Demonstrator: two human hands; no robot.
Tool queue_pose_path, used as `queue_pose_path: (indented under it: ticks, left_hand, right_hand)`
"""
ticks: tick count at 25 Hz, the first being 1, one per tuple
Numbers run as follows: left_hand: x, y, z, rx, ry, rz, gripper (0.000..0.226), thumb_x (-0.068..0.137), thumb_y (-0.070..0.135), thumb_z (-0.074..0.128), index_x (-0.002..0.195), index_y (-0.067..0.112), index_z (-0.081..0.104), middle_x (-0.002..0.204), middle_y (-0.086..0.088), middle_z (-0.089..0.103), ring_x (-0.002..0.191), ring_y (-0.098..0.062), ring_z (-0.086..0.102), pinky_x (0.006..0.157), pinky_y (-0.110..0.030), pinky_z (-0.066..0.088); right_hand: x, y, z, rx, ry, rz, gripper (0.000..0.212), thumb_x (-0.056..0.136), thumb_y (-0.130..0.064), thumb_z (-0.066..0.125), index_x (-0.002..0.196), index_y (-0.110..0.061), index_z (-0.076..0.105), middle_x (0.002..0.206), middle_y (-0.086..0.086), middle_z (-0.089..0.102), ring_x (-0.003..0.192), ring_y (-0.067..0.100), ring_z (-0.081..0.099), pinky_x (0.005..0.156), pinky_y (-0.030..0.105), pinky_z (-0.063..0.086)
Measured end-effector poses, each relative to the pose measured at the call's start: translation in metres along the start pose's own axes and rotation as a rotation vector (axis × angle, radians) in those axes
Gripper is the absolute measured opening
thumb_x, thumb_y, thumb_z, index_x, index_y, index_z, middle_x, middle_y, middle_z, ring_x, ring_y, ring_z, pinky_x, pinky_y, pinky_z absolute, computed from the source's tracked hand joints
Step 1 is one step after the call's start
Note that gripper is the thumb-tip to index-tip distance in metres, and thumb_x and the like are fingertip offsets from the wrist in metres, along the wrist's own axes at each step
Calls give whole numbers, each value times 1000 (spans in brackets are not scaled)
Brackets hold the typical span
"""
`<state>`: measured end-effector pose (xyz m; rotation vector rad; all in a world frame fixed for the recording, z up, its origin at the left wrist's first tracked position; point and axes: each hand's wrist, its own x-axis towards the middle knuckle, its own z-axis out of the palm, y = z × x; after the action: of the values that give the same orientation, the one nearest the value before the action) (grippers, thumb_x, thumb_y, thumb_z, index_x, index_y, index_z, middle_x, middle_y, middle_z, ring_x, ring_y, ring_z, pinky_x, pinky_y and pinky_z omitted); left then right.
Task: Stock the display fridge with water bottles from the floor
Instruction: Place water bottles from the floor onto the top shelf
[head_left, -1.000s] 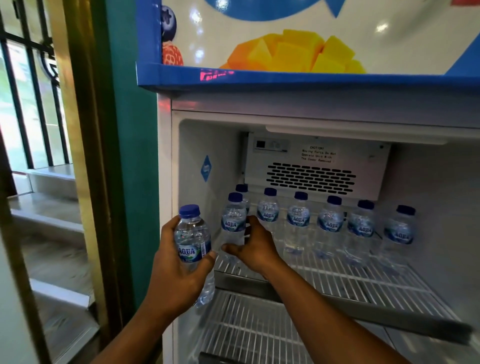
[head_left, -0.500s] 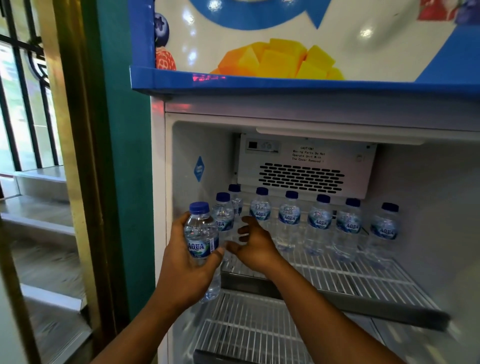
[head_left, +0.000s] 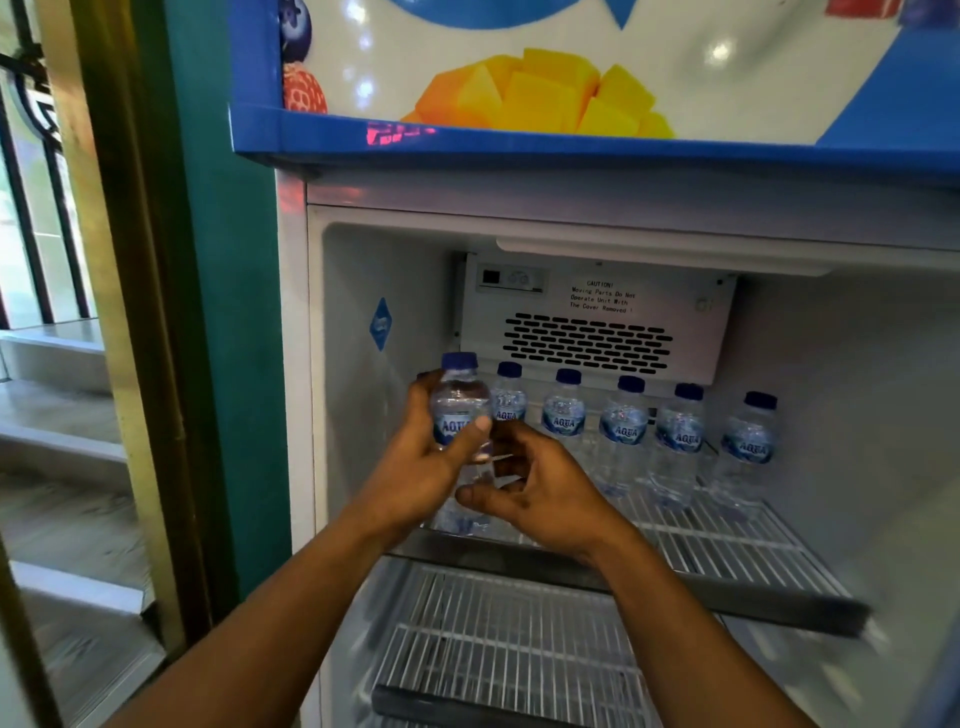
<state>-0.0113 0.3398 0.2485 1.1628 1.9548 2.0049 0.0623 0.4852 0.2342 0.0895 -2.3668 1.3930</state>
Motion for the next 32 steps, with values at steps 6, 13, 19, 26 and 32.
queue_pose_path:
  ticks: [6,13,19,26,32]
  left_hand:
    - [12,-15,-14,223,310,77,38,98,28,56,132,39,44,120,13,54,104,5,58,80,-12,52]
    - [18,-56,-15,580,262,-153,80,73,17,84,140,10,40,132,-5,58,121,-25,56,91,-21,39]
    - [23,-77,-20,606,198,-229,51,78,24,81,123,11,60,123,-8,67,111,-25,64,83,-23,46]
    - [8,-80,-23,617,244,-134,44,77,24,82,115,11,65,113,-6,72,100,-21,69,75,-18,45]
    - [5,-84,-23,607,256,-130,51,77,28,82,121,13,62,118,-4,70,106,-22,67,85,-25,51]
  right_hand:
    - [12,43,-1,38,194,52,58,78,-12,82,125,-26,51,117,-5,67,111,11,64,93,32,56]
    - [29,69,2,-91,222,221,57,78,-22,82,124,-31,49,118,-9,64,107,13,64,96,38,55]
    - [25,61,3,-193,189,243,56,80,-23,80,126,-25,48,107,-14,58,102,10,60,82,18,47]
    - [25,63,7,-305,169,270,55,80,-28,76,129,-20,50,118,-3,64,103,16,63,89,30,53]
    - [23,61,7,-253,149,308,52,80,-21,71,127,-27,48,118,-8,64,104,10,63,92,30,53]
